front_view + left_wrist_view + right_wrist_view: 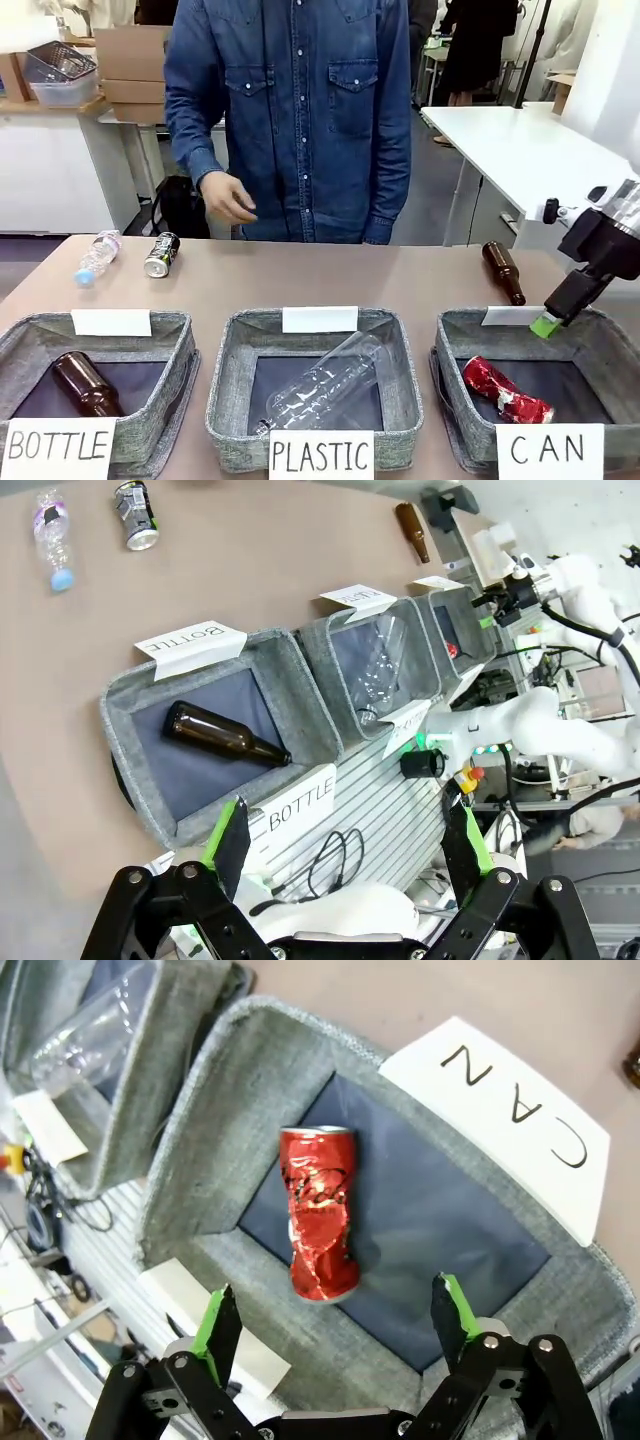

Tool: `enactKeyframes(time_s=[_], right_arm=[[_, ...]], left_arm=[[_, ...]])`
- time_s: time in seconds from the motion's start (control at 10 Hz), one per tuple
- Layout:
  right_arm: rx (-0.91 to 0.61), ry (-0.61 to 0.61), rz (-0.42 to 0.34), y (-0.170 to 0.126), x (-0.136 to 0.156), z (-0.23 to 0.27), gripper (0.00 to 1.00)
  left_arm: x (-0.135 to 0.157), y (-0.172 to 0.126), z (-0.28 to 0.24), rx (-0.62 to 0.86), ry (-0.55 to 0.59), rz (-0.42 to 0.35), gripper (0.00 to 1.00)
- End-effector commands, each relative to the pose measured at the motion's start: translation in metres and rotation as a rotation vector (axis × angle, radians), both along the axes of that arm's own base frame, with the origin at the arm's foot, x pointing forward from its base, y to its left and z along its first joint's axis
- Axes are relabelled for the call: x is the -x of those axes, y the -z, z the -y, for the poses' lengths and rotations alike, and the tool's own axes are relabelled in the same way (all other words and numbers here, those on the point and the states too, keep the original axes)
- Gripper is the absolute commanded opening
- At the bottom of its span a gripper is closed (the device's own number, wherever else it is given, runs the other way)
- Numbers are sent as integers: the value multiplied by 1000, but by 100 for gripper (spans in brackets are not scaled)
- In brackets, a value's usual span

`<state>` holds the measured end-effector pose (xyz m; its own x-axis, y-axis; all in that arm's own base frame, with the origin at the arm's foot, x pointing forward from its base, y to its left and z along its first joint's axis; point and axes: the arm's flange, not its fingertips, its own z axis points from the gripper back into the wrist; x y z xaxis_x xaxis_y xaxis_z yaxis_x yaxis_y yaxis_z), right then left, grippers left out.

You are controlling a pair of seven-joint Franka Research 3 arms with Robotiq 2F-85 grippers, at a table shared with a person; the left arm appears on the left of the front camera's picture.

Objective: Sort the can waste into the basket.
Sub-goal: Pick up the can waste from the table and place it in the right Fabric basket.

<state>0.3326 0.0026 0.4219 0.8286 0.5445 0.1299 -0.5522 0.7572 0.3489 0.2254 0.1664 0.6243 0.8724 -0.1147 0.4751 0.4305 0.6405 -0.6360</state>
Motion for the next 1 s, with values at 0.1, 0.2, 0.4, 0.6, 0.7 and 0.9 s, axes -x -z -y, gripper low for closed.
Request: enactKeyframes(time_s=[0.1,0.2,0.4,0.6,0.7,0.9], right_arm=[[-36,15,3,22,30,-5,100],[-198,9,24,13,27,-4,100],[-662,-6,10,-12,28,13,100],[-947,166,-56,-33,31,33,100],[-1050,243,-98,-40,33,43,100],[-1165,355,-118,-44,34,60,100]], left_arm=[[2,0,2,3,4,-7,100],[0,0,0,0,0,0,100],[-12,32,61,268,184,-43,100],[-21,81,132,523,268,-142,100],[-18,104,161,575,270,-165,100],[-3,135,208,518,267,-174,100]])
